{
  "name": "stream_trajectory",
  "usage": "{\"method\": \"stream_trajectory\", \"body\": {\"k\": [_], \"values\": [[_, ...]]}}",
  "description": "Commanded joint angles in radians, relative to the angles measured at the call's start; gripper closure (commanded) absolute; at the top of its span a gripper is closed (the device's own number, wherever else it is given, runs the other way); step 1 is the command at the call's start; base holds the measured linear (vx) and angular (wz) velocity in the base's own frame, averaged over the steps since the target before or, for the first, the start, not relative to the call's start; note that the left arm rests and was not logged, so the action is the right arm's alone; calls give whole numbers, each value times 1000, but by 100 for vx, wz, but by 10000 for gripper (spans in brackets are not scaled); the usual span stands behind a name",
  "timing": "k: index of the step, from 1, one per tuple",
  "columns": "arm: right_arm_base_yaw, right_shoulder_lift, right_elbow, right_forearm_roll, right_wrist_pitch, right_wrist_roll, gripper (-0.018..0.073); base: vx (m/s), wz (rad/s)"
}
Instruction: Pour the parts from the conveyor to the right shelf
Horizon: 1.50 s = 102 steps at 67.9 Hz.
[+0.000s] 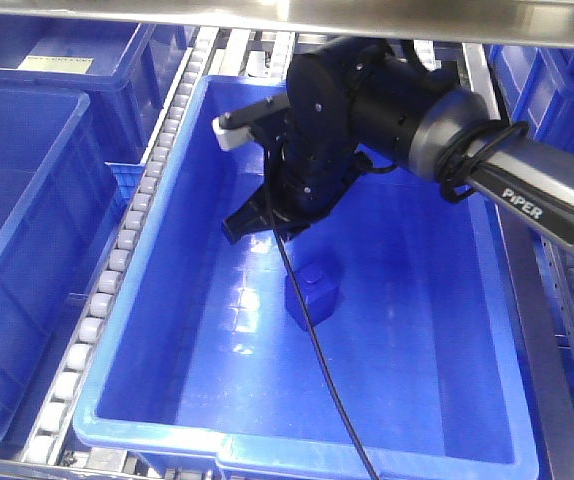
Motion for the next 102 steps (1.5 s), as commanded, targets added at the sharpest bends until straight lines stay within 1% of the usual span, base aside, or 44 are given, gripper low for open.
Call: {"method": "stream_trajectory", "body": {"k": [1, 19, 25, 31, 39, 50, 63, 64, 71, 78, 84, 91, 102], "values": [[-3, -78, -23, -24, -52, 0, 570, 0, 0], [-6, -122, -18, -22, -54, -65, 570, 0, 0], [-12, -144, 37, -20, -70, -76, 570, 0, 0], [-24, -192, 160, -20, -137, -76, 570, 0, 0], [-42, -287, 328, -12, -263, -71, 570, 0, 0], [-42, -443, 552, -16, -400, -71, 570, 0, 0], [-42, -691, 849, -16, -571, -60, 570, 0, 0], [-42, -711, 894, -16, -588, -52, 570, 0, 0], [-42, -873, 1027, -16, -649, -12, 570, 0, 0], [-42, -1041, 1157, -16, -665, 32, 570, 0, 0], [-41, -1186, 1219, -16, -659, 34, 570, 0, 0], [-41, -1345, 1256, -11, -646, 34, 570, 0, 0], [-41, -1589, 1254, -5, -563, 33, 570, 0, 0]]}}
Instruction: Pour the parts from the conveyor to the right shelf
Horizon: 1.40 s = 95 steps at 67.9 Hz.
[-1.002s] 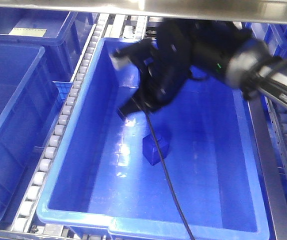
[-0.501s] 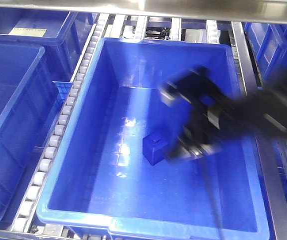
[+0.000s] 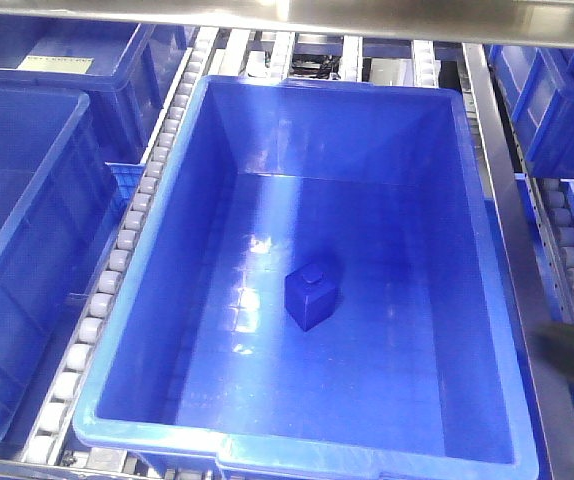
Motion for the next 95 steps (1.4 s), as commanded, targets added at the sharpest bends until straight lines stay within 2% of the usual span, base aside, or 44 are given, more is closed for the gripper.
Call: {"method": "stream_trajectory", "body": {"k": [1, 14, 35, 43, 52, 59, 63, 67, 77, 81, 85, 95], "values": [[-3, -113, -23, -5, -24, 1, 570, 0, 0], [-3, -297, -21, -5, 22, 0, 570, 0, 0], [-9, -322, -21, 18, 58, 0, 570, 0, 0], [-91, -322, -21, 87, 58, 0, 570, 0, 0], [-252, -322, -21, 192, 63, 0, 570, 0, 0], [-362, -322, -16, 206, 60, 0, 570, 0, 0], [-412, -322, 17, 206, 19, 0, 570, 0, 0], [-465, -331, 86, 206, -83, 0, 570, 0, 0], [-542, -361, 316, 166, -502, 0, 570, 0, 0], [-571, -376, 395, 135, -616, 0, 570, 0, 0], [-604, -398, 467, 106, -668, 0, 570, 0, 0], [-670, -495, 578, 56, -650, -1, 570, 0, 0]]}}
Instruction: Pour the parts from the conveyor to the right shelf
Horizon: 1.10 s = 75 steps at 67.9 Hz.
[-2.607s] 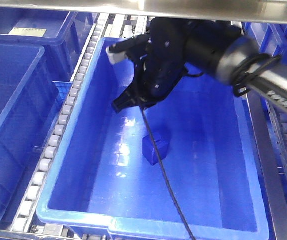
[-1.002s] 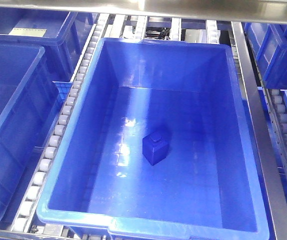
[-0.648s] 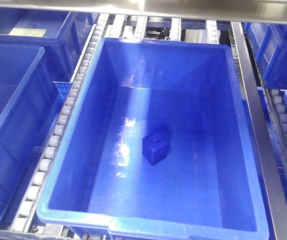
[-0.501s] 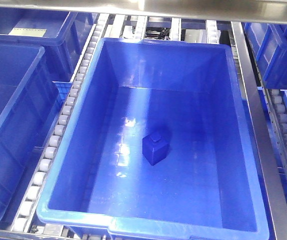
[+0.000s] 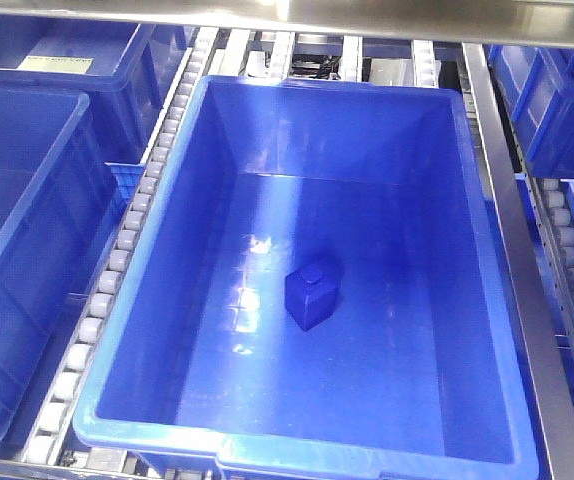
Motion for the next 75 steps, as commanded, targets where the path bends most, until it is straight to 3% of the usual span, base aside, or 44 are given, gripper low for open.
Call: {"method": "stream_trajectory", "body": {"k": [1, 12, 26, 39, 50, 75], "values": [[-31, -49, 32, -37, -81, -1, 570, 0, 0], [-13, -91, 99, -38, -54, -1, 570, 0, 0], [-12, -91, 98, -124, -29, -1, 570, 0, 0], [-13, -91, 98, -137, -29, -1, 570, 0, 0], [-62, -91, 98, -138, -28, -1, 570, 0, 0], [-59, -89, 98, -139, -29, -1, 570, 0, 0]]}}
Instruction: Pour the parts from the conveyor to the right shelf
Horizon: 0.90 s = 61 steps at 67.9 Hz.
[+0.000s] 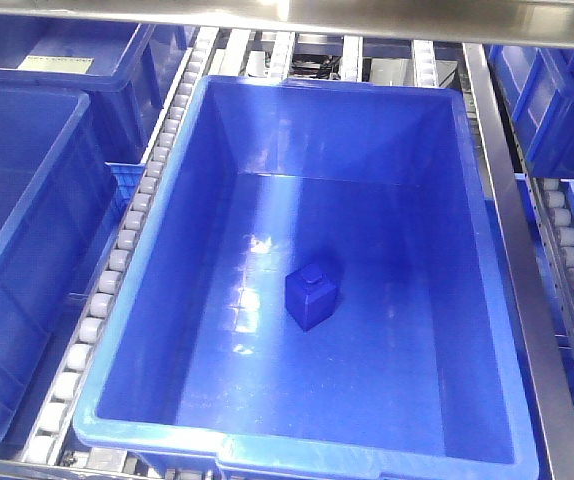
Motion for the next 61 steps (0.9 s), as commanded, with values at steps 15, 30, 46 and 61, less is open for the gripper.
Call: {"method": "stream_trajectory", "body": {"k": [15, 30, 46, 61], "values": [[-6, -17, 1, -10, -66, -1, 570, 0, 0], [-6, -17, 1, -10, -66, -1, 570, 0, 0], [-6, -17, 1, -10, -66, -1, 570, 0, 0], [-6, -17, 1, -10, -66, -1, 570, 0, 0]]}}
